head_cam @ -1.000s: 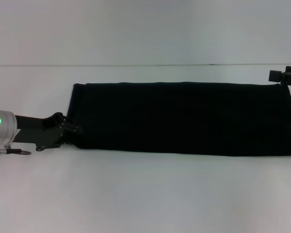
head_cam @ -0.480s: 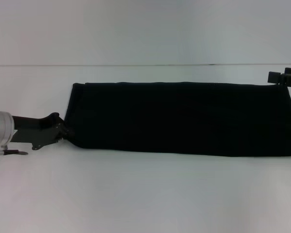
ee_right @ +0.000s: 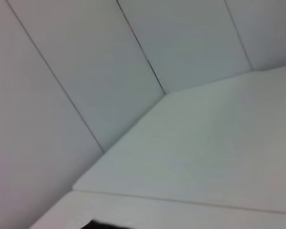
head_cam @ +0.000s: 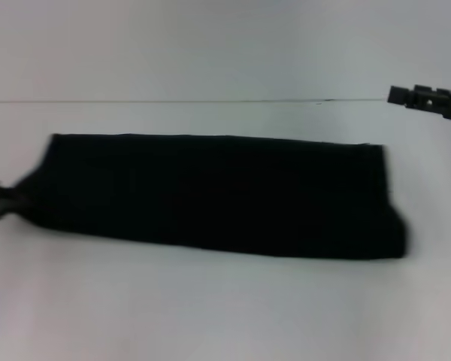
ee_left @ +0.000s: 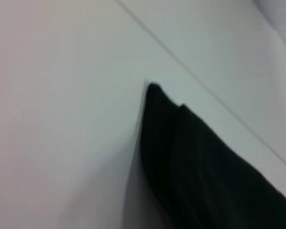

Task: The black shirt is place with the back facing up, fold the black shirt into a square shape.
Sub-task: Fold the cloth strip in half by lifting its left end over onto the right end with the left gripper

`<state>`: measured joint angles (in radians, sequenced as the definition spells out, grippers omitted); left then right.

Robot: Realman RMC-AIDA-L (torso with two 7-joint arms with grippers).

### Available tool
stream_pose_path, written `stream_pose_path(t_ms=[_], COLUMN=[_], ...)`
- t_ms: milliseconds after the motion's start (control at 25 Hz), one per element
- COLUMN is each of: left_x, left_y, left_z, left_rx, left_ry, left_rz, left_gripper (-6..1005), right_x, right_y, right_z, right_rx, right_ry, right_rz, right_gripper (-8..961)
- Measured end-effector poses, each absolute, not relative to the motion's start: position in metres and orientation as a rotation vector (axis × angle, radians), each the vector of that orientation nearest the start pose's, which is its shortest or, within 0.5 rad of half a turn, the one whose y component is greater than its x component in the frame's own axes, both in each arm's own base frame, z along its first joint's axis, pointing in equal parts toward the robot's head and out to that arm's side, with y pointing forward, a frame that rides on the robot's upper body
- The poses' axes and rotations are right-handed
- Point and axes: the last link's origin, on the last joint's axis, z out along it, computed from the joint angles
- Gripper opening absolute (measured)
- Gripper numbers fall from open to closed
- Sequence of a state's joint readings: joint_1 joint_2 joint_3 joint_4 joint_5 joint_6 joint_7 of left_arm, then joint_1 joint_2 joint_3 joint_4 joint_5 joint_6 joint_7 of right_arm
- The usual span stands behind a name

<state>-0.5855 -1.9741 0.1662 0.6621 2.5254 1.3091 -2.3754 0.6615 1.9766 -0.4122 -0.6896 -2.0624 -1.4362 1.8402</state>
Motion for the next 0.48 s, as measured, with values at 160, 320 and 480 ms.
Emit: stream_pose_path(t_ms=[160,320,480], left_x=[-0.385,-0.374,-0.328], left_y=[0.329,0.328,0.351], left_z=[0.121,0.141,0.14], left_rx=[-1.632,-1.684,-1.883], left_ry=[-1.856,-1.827,-1.796], left_rz=[-0.592,-0.634,-0.779], left_gripper=[51,51,50], right_x=[0.257,0.254,0.258], right_y=[0.403,0.407,0.405], right_z=[0.079,0.074,0.075], right_rx=[-2.277,-2.267,-2.264], right_ry=[1.087,1.07,1.06], right_rz=[0.844,0.84,0.835], right_gripper=[898,897,897])
